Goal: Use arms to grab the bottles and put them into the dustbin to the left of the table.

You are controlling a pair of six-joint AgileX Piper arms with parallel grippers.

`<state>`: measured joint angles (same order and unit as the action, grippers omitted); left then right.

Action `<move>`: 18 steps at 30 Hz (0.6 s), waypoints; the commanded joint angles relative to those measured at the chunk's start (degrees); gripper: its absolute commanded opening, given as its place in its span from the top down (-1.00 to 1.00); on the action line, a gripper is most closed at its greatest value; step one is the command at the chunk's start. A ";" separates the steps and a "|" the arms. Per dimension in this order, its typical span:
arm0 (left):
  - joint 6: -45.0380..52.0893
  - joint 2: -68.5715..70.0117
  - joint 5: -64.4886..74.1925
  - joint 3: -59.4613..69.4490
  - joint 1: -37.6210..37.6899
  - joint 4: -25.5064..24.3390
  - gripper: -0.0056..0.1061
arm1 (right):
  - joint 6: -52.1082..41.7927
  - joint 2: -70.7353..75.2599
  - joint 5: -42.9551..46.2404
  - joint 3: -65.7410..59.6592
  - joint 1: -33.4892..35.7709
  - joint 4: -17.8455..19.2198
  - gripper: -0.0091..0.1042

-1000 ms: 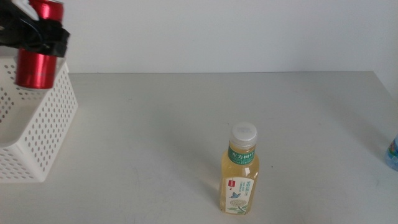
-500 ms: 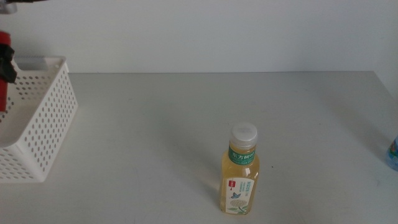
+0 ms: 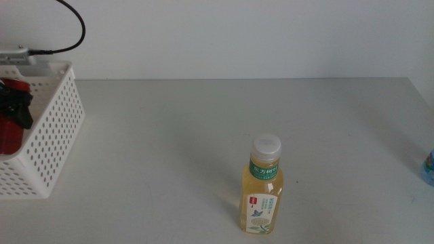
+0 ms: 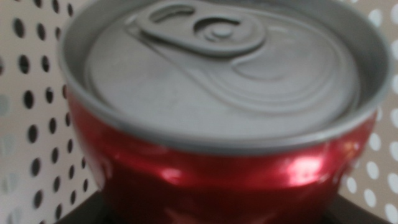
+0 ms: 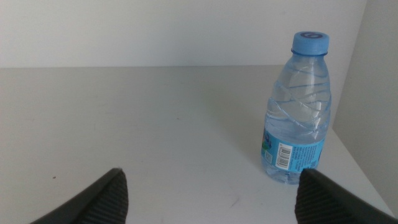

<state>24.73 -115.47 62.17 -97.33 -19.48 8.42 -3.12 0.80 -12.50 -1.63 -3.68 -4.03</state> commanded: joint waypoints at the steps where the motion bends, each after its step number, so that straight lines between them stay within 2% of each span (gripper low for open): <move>1: -0.21 2.77 -1.76 -2.36 0.00 0.84 0.86 | -0.73 1.19 4.66 0.56 -0.21 0.30 -0.40; 7: -0.21 1.85 -2.89 -2.19 0.00 0.50 0.54 | -0.73 1.19 4.66 0.56 -0.21 0.30 -0.40; 10: -0.21 1.85 -2.95 -2.19 0.00 0.36 0.21 | -0.73 1.19 4.66 0.56 -0.21 0.30 -0.40; 11: -0.21 1.85 -2.95 -2.19 0.00 0.29 -0.05 | -0.73 1.19 4.66 0.56 -0.21 0.30 -0.40; 14: -0.21 1.85 -2.90 -2.19 0.00 0.25 -0.42 | -0.73 1.19 4.66 0.56 -0.21 0.30 -0.40; 18: -1.07 2.53 -1.69 -2.32 0.05 0.12 -0.76 | -0.73 1.19 4.66 0.56 -0.21 0.30 -0.40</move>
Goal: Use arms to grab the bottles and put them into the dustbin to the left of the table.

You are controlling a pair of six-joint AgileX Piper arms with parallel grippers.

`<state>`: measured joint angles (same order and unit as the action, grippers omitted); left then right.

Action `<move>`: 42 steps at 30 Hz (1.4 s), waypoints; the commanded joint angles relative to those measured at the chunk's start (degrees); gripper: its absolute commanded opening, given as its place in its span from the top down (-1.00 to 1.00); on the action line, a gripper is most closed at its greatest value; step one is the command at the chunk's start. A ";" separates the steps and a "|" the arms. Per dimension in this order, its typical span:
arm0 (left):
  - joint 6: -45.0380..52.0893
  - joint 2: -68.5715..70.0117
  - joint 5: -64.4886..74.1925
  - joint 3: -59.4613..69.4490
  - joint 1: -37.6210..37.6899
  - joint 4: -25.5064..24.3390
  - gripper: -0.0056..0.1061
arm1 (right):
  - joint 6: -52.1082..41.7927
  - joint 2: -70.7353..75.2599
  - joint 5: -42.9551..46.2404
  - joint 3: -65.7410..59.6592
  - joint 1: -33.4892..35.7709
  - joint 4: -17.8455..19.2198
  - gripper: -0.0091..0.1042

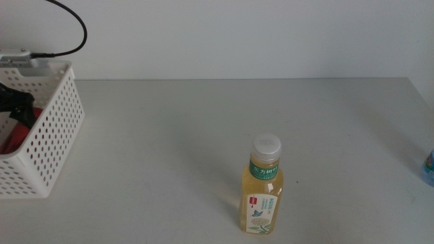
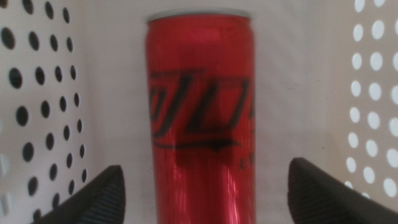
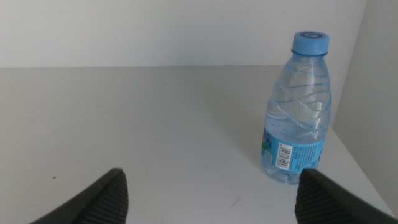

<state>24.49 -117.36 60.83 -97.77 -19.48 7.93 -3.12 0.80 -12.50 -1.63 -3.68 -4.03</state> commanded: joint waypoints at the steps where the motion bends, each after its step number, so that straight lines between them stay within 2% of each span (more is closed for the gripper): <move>1: -1.42 4.92 0.37 -2.07 0.05 0.38 -0.78 | -0.73 1.19 4.66 0.56 -0.21 0.30 -0.40; 5: -1.71 7.66 5.71 -3.80 0.51 0.64 -0.78 | -0.73 1.19 4.66 0.56 -0.21 0.30 -0.40; 8: -6.12 11.43 6.16 -3.80 0.60 1.11 -0.78 | -0.73 1.19 4.66 0.56 -0.21 0.30 -0.40; 12: -5.04 17.72 7.70 -3.80 1.97 3.88 -0.78 | -0.73 1.19 4.66 0.56 -0.21 0.30 -0.40; 15: -4.90 22.33 9.21 -3.65 4.98 5.20 -0.78 | -0.73 1.19 4.66 0.56 -0.21 0.30 -0.40; 20: -5.21 30.40 10.54 -1.71 14.14 3.73 -0.78 | -0.73 1.19 4.66 0.56 -0.21 0.30 -0.40; 23: -9.34 37.54 5.48 5.12 21.36 1.39 -0.78 | -0.73 1.19 4.66 0.56 -0.21 0.30 -0.40; 31: -21.36 60.63 -23.28 36.10 38.89 -6.28 -0.78 | -0.73 1.19 4.66 0.56 -0.21 0.30 -0.40; 36: -23.85 72.99 -36.26 52.63 46.45 -6.74 -0.78 | -0.73 1.19 4.66 0.56 -0.21 0.30 -0.40; 42: -23.85 82.68 -39.83 62.68 51.38 -5.75 -0.78 | -0.73 1.19 4.66 0.56 -0.21 0.30 -0.40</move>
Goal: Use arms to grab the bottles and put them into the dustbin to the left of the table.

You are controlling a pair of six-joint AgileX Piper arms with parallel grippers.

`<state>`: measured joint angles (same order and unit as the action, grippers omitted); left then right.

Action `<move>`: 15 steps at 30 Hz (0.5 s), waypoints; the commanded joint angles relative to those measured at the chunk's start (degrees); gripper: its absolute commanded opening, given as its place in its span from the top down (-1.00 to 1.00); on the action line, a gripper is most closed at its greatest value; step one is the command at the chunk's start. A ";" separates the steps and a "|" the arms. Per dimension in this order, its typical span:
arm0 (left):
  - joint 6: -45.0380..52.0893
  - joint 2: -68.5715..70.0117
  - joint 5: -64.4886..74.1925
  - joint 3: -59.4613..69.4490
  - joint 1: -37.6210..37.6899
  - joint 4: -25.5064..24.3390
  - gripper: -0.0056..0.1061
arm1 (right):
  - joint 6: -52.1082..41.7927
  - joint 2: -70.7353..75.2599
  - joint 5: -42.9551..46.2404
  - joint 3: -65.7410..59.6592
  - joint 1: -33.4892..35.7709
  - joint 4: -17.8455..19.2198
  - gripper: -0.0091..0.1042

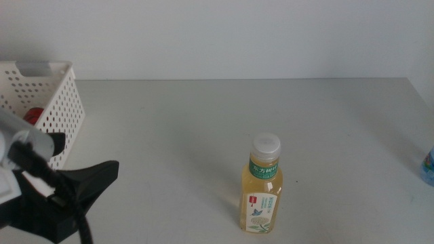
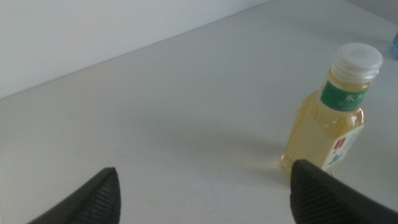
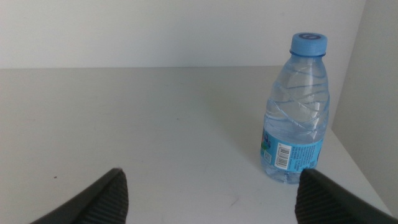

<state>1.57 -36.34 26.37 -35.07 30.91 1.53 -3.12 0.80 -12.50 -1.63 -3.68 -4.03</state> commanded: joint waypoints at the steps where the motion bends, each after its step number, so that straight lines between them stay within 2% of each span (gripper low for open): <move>1: -0.92 2.39 -5.45 0.51 1.23 0.66 -0.78 | -0.73 1.19 4.66 0.56 -0.21 0.30 -0.40; 7: -0.92 4.48 -6.06 2.09 1.43 0.77 -0.78 | -0.73 1.19 4.66 0.56 -0.21 0.30 -0.40; 15: 2.27 4.40 -4.41 2.27 2.37 4.20 -0.78 | -0.73 1.19 4.66 0.56 -0.21 0.30 -0.40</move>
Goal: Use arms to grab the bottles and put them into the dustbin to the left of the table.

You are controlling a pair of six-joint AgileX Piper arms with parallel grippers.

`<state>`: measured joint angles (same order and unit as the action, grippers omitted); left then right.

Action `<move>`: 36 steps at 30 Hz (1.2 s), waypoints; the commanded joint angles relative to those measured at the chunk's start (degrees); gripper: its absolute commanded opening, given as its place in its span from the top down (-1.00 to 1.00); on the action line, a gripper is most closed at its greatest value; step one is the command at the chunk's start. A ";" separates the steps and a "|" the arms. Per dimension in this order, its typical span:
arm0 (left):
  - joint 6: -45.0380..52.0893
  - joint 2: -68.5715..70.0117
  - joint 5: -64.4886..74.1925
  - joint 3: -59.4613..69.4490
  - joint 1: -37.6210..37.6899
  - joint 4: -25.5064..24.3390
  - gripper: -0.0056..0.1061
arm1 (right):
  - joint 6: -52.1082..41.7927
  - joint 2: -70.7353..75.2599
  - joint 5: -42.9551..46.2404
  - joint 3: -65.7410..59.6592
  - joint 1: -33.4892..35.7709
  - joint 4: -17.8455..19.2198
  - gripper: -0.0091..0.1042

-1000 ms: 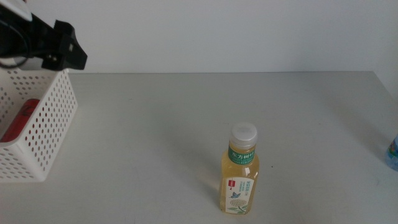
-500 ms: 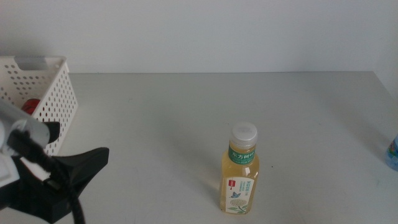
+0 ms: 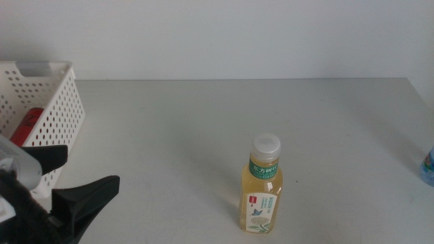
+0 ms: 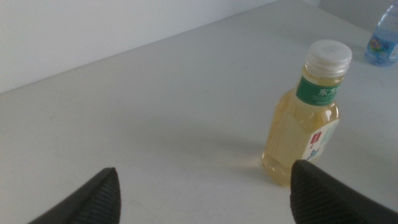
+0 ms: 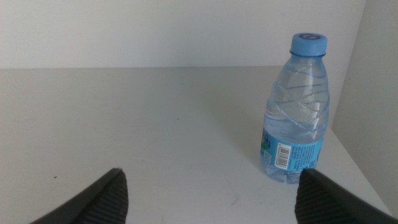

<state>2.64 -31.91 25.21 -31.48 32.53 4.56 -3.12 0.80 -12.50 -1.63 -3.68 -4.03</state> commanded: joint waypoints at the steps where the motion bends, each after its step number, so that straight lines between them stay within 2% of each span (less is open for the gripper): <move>1: 2.18 -0.03 -2.39 -1.31 1.22 1.21 -0.78 | -0.73 1.19 4.66 0.56 -0.21 0.30 -0.40; 6: 11.91 -0.03 -2.53 0.44 4.85 2.46 -0.78 | -0.73 1.19 4.66 0.56 -0.21 0.30 -0.40; 15: 12.47 -0.15 -17.07 11.22 6.95 12.57 -0.78 | -0.73 1.19 4.66 0.56 -0.21 0.30 -0.40; 18: 12.47 -0.15 -23.23 14.96 7.16 13.83 -0.78 | -0.73 1.19 4.66 0.56 -0.21 0.30 -0.40; 26: 12.53 -1.19 -38.62 20.69 14.43 12.33 -0.74 | -0.73 1.19 4.66 0.56 -0.21 0.30 -0.40; 30: 12.21 -5.47 -42.31 20.56 14.93 10.62 -0.73 | -0.73 1.19 4.66 0.56 -0.21 0.30 -0.40; 33: 8.35 -9.99 -46.58 20.44 14.93 7.37 -0.73 | -0.73 1.19 4.66 0.56 -0.21 0.30 -0.40; 36: 0.66 -15.32 -53.36 20.44 14.93 0.47 -0.73 | -0.73 1.19 4.66 0.56 -0.21 0.30 -0.40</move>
<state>7.79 -45.34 -19.82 -9.33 46.97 8.51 -3.12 0.80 -12.50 -1.63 -3.68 -4.03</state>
